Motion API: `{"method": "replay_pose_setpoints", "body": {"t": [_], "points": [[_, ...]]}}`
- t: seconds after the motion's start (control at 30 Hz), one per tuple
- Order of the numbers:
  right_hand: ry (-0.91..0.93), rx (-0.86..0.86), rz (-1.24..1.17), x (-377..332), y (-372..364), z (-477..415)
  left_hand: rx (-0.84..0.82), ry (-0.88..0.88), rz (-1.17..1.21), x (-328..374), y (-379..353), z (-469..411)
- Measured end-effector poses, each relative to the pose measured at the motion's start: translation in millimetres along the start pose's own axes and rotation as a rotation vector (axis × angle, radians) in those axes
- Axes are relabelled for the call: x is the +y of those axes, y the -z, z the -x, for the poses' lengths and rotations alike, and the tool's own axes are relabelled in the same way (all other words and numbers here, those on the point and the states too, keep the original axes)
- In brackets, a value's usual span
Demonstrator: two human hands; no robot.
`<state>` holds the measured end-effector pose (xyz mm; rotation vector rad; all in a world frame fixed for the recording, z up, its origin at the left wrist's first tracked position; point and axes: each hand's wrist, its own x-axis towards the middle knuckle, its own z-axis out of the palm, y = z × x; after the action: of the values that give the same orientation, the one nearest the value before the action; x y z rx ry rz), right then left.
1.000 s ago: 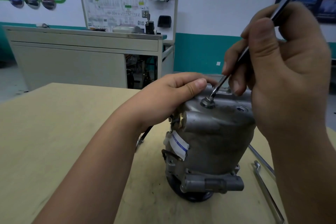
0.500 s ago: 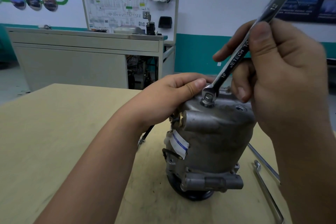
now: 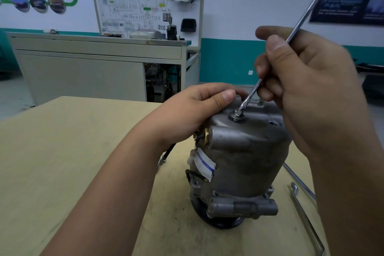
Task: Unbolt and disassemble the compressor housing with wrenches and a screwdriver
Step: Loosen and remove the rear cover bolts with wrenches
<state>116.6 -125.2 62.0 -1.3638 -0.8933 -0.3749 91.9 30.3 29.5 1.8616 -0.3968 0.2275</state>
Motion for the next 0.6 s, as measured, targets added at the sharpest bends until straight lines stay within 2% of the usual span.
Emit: {"method": "replay_pose_setpoints", "body": {"t": [0.2, 0.47, 0.6], "points": [[0.034, 0.072, 0.232, 2, -3, 2, 0.010, -0.011, -0.017, 0, 0, 0], [-0.010, -0.069, 0.374, -8, 2, 6, -0.001, -0.026, 0.007, -1, 1, -1], [-0.027, -0.087, 0.479, -12, 2, 7, -0.025, -0.034, 0.038, -1, -1, 0]]}}
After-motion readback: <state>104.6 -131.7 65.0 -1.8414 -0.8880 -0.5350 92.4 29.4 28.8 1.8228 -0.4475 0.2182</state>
